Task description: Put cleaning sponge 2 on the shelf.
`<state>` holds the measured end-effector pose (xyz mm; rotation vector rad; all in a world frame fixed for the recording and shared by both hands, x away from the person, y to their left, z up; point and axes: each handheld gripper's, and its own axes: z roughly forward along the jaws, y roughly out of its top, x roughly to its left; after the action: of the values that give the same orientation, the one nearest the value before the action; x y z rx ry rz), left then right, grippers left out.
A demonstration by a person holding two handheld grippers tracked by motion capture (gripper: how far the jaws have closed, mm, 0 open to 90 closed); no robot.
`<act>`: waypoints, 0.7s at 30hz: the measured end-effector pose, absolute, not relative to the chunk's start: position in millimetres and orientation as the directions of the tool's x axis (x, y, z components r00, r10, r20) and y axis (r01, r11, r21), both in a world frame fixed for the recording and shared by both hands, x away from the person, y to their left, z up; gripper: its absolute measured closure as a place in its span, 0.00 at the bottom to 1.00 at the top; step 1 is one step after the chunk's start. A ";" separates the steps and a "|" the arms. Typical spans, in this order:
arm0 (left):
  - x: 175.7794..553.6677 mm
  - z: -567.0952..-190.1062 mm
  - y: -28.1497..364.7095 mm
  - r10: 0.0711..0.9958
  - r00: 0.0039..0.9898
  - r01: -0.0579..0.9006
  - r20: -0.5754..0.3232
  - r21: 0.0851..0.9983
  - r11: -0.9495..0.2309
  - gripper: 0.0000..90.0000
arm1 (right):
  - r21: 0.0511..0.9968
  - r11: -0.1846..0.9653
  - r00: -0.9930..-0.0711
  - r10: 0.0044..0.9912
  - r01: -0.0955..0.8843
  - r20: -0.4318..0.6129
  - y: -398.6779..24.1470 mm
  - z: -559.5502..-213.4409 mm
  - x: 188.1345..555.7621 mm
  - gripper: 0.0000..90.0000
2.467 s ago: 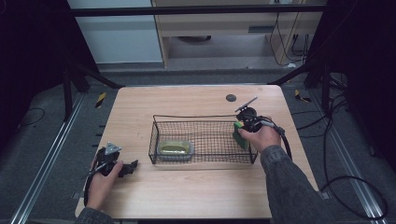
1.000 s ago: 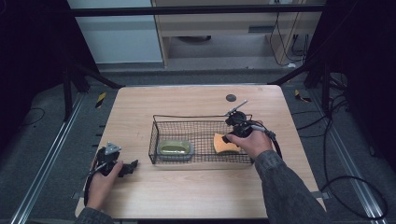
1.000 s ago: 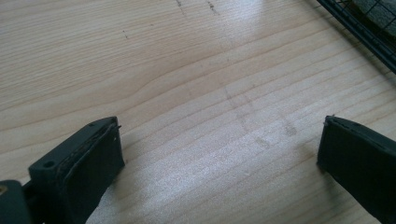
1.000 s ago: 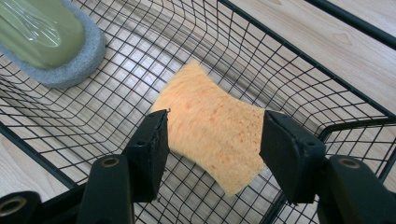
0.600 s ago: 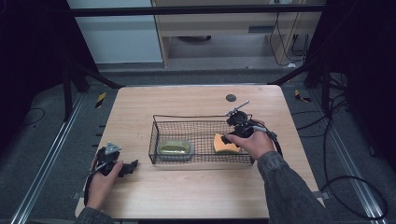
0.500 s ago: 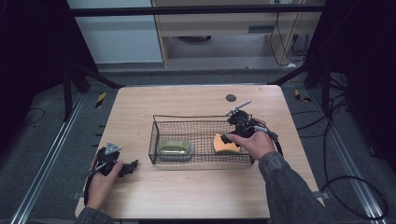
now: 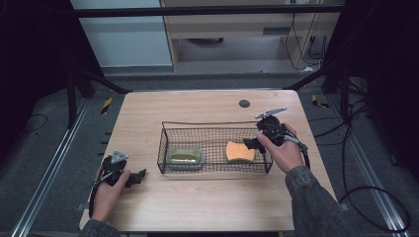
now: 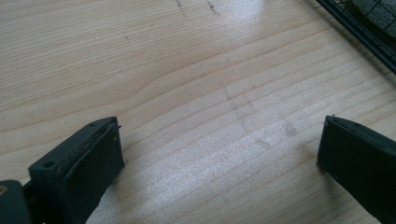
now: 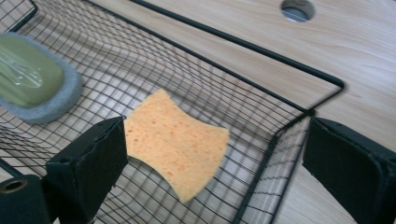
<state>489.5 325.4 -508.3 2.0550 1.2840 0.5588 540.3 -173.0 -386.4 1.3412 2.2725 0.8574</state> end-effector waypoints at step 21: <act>489.5 -508.4 325.3 0.902 0.431 0.628 0.018 0.712 -0.315 0.00 | 0.796 0.239 -0.298 0.951 0.556 -0.078 -264.6 -410.5 486.0 0.10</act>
<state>489.5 325.3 -508.4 2.0543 1.2840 0.5588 486.0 -264.6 -410.5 1.3736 1.9485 0.9023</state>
